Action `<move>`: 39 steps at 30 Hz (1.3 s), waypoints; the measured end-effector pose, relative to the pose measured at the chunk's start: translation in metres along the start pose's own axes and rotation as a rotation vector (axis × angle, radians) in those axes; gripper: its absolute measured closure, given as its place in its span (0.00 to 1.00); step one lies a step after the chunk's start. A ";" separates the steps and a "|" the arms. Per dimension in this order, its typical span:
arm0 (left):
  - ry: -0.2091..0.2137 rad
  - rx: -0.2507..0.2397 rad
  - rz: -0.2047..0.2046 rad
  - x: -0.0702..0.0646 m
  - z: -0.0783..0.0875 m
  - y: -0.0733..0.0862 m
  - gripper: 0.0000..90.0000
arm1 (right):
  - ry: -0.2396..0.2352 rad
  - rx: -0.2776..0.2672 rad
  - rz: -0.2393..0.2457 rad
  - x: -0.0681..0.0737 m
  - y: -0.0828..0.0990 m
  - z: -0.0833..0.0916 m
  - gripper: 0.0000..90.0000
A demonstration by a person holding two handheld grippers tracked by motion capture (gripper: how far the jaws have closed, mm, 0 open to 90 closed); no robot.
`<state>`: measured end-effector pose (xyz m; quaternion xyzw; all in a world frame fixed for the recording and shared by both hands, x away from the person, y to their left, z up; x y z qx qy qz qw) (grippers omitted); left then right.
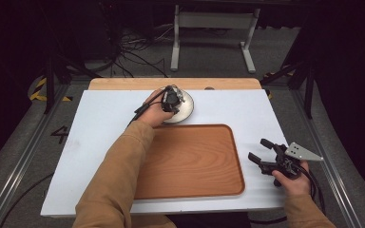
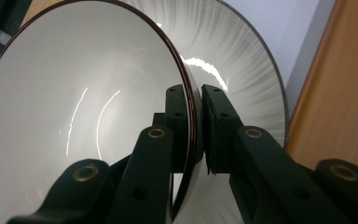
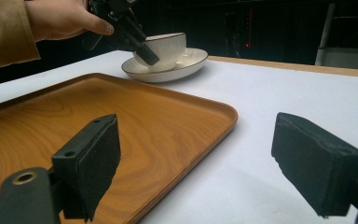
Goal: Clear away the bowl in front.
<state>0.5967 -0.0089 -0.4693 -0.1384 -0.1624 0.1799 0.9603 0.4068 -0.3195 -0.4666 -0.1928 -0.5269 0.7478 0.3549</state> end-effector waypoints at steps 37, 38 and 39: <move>0.050 -0.058 -0.011 -0.021 0.072 -0.002 0.90 | -0.002 -0.001 -0.002 0.001 -0.001 -0.001 0.18; 0.046 -0.059 -0.011 -0.023 0.075 -0.002 0.90 | -0.002 0.000 -0.002 0.001 -0.001 -0.001 0.18; 0.044 -0.058 -0.016 -0.024 0.078 -0.001 0.90 | -0.002 -0.001 -0.002 0.001 -0.001 -0.002 0.18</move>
Point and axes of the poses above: each handheld gripper's, and its own axes: z roughly backward along the jaws, y roughly out of its underside, x roughly to its left, the point moved 8 cm from there along -z, roughly forward along the jaws, and after that the axes turned 10 degrees about x, right-handed, at the moved point
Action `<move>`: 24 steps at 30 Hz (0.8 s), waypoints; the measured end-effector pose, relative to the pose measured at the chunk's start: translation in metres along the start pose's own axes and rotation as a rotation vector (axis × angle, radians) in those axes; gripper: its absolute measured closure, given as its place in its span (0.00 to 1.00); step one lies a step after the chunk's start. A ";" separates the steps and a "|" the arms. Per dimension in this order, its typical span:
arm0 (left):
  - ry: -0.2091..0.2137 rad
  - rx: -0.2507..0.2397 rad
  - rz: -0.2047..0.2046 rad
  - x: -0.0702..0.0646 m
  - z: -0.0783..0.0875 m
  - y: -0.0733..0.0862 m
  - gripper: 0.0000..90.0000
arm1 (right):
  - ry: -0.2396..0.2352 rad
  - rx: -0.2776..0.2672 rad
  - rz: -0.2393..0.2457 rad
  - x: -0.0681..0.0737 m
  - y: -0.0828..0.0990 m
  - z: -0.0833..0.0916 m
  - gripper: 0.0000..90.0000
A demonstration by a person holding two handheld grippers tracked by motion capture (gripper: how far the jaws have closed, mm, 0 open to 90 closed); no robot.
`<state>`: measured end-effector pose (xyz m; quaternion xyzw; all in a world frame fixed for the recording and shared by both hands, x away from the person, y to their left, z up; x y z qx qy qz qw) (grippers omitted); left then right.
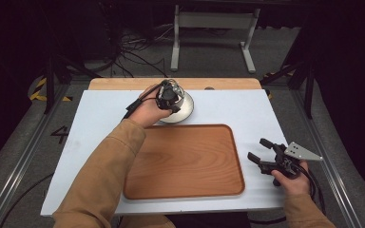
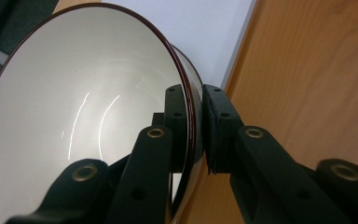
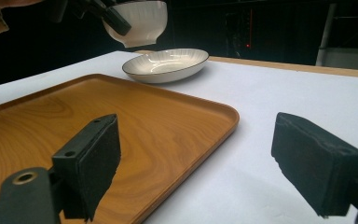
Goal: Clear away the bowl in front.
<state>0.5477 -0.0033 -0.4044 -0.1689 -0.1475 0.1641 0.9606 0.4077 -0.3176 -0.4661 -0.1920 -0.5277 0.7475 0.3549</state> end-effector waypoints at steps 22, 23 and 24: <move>0.047 -0.029 -0.125 -0.049 0.043 0.000 0.90 | -0.002 -0.009 -0.006 0.001 -0.001 0.000 0.18; 0.051 -0.033 -0.132 -0.052 0.045 0.000 0.90 | -0.002 -0.008 -0.006 0.001 -0.002 0.000 0.18; 0.053 -0.036 -0.138 -0.054 0.046 0.001 0.90 | -0.002 -0.008 -0.005 0.001 -0.002 0.000 0.18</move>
Point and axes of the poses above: each handheld gripper's, and its own axes: z roughly backward along the jaws, y roughly out of its underside, x roughly to its left, the point moved 8 cm from there along -z, roughly forward along the jaws, and after that the axes turned 10 degrees about x, right-handed, at the moved point
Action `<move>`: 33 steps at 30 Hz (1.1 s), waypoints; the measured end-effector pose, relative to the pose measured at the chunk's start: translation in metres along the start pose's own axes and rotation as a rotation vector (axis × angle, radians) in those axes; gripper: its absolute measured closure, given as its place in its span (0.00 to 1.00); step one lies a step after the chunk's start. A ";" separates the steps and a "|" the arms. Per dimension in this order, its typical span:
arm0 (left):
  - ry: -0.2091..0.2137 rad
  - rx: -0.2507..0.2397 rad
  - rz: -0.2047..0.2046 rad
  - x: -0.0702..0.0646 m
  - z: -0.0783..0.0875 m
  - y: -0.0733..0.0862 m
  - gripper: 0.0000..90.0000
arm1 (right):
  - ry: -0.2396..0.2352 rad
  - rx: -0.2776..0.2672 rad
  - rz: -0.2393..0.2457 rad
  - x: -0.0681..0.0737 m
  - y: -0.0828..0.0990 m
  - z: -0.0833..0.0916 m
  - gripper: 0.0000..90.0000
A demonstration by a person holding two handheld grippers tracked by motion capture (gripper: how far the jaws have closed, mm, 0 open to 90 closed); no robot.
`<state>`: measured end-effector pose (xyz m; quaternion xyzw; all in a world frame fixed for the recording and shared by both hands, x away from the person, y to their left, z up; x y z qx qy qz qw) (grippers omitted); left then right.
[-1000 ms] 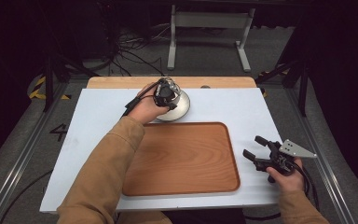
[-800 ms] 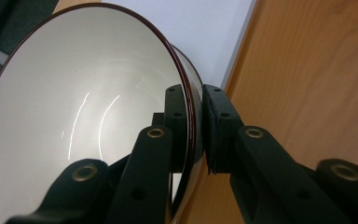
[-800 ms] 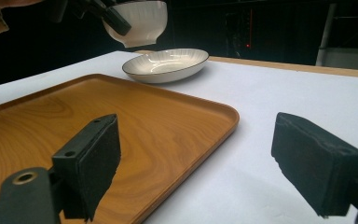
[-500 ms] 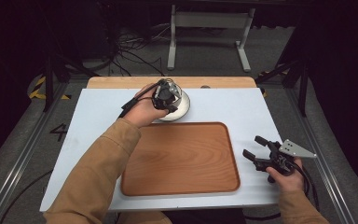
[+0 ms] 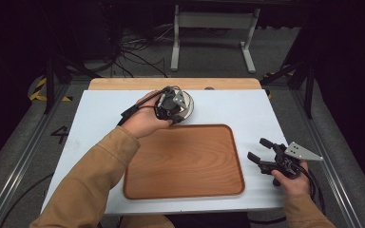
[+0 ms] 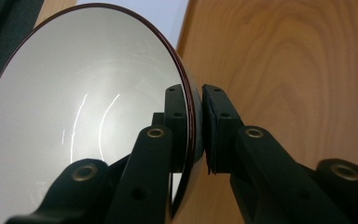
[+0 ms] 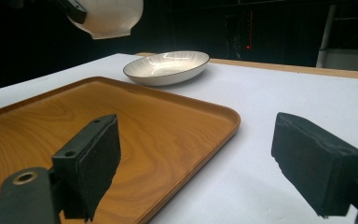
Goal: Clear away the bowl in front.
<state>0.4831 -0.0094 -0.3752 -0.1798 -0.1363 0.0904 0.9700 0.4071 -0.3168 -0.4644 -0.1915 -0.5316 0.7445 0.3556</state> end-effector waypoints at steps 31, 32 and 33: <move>0.066 0.020 -0.182 -0.072 0.025 0.016 0.91 | -0.005 0.005 0.004 0.002 0.000 -0.001 0.18; 0.065 0.020 -0.190 -0.074 0.024 0.016 0.91 | -0.004 0.005 0.005 0.002 0.000 -0.001 0.18; 0.071 0.018 -0.193 -0.077 0.024 0.016 0.91 | -0.005 0.005 0.004 0.002 0.000 -0.001 0.18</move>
Point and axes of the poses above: each handheld gripper's, and its own axes: z roughly backward along the jaws, y roughly out of its underside, x roughly to its left, the point moved 8 cm from there along -z, roughly forward along the jaws, and after that the axes turned 10 degrees about x, right-handed, at the moved point
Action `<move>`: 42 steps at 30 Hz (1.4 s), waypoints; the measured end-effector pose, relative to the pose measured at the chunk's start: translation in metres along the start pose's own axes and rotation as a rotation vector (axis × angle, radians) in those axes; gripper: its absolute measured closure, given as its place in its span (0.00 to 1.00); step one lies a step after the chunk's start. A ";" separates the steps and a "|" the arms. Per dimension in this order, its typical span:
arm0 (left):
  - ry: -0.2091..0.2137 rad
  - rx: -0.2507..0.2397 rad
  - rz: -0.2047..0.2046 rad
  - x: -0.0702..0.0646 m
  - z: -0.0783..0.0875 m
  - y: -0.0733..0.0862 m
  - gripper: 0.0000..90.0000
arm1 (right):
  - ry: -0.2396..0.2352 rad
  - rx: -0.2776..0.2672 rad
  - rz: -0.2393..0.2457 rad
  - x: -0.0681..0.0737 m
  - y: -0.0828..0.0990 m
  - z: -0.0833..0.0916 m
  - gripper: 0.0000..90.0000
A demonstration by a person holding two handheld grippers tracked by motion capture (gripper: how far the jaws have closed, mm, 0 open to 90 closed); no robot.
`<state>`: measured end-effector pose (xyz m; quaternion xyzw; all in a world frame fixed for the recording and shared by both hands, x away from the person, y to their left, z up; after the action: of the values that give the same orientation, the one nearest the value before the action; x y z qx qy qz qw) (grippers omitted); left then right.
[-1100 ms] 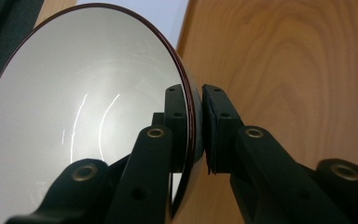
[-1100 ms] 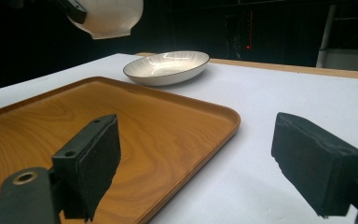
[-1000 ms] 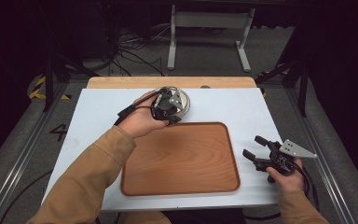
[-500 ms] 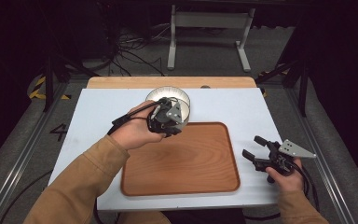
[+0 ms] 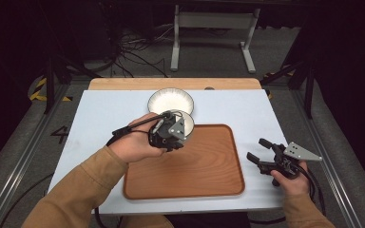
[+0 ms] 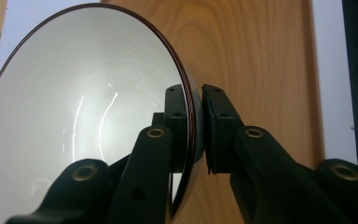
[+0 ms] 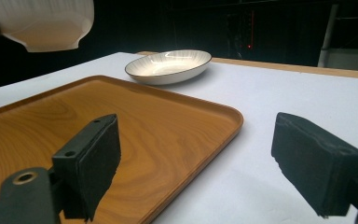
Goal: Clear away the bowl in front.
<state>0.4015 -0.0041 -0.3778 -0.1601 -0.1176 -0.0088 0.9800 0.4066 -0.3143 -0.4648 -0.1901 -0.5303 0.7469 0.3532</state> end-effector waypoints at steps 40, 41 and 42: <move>0.065 0.120 -0.057 -0.026 -0.058 0.016 0.90 | -0.004 0.002 0.000 0.001 0.000 -0.001 0.18; 0.066 0.121 -0.060 -0.026 -0.059 0.016 0.90 | -0.004 0.002 0.000 0.001 0.000 -0.001 0.18; 0.071 0.123 -0.064 -0.026 -0.060 0.016 0.90 | -0.004 0.002 0.000 0.001 0.000 -0.001 0.18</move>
<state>0.3903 -0.0086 -0.4439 -0.0955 -0.0883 -0.0386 0.9908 0.4064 -0.3127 -0.4656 -0.1884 -0.5303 0.7477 0.3526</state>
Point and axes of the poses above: each handheld gripper's, and its own axes: z roughly backward along the jaws, y roughly out of its underside, x roughly to its left, the point moved 8 cm from there along -z, roughly forward along the jaws, and after that the axes turned 10 degrees about x, right-handed, at the moved point
